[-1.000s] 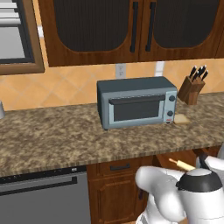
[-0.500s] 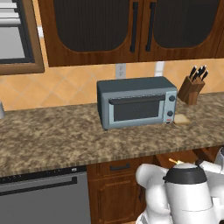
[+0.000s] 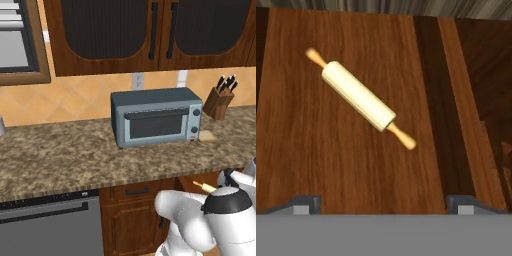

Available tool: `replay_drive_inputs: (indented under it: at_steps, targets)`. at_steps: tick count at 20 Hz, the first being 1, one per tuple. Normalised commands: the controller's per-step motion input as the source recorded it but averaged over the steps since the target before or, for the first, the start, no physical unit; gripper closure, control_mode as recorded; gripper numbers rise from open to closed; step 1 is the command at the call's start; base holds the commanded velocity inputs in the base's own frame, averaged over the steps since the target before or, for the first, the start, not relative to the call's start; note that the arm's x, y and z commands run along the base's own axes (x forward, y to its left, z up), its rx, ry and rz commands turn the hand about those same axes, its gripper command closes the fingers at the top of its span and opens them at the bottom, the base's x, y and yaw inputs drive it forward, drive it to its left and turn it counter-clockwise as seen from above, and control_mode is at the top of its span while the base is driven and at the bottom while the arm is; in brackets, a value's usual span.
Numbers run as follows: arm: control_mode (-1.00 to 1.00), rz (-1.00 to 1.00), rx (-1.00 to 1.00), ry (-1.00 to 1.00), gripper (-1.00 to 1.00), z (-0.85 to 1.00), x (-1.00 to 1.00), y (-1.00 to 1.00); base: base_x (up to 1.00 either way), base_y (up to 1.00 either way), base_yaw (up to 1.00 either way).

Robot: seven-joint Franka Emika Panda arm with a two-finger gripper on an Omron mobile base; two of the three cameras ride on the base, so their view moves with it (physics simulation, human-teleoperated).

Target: Pick the rolling pin from the drawer and place it on the counter.

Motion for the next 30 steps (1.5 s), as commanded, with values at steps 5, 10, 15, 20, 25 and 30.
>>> replay_drive_inputs:
  at_steps: [5,10,15,20,25,30]
  targets:
    - [-1.0,0.17,0.21,0.0,-1.0,0.0,0.29,-0.11,0.0,0.0,0.0]
    - [-1.0,0.12,0.01,0.01,-1.0,-0.06,0.01,0.0,0.0,0.0,0.0]
    - [-1.0,0.14,0.0,0.0,-1.0,-0.28,0.18,0.0,0.0,0.0,0.0]
    - [-1.0,0.1,0.0,0.0,-1.0,-0.49,0.26,0.0,0.0,0.0,0.0]
    - [-1.0,0.05,0.0,0.0,-1.0,-0.45,0.37,-0.01,0.0,0.0,0.0]
    - [-1.0,0.01,0.0,0.0,-1.0,-0.43,0.3,-0.15,0.0,0.0,0.0]
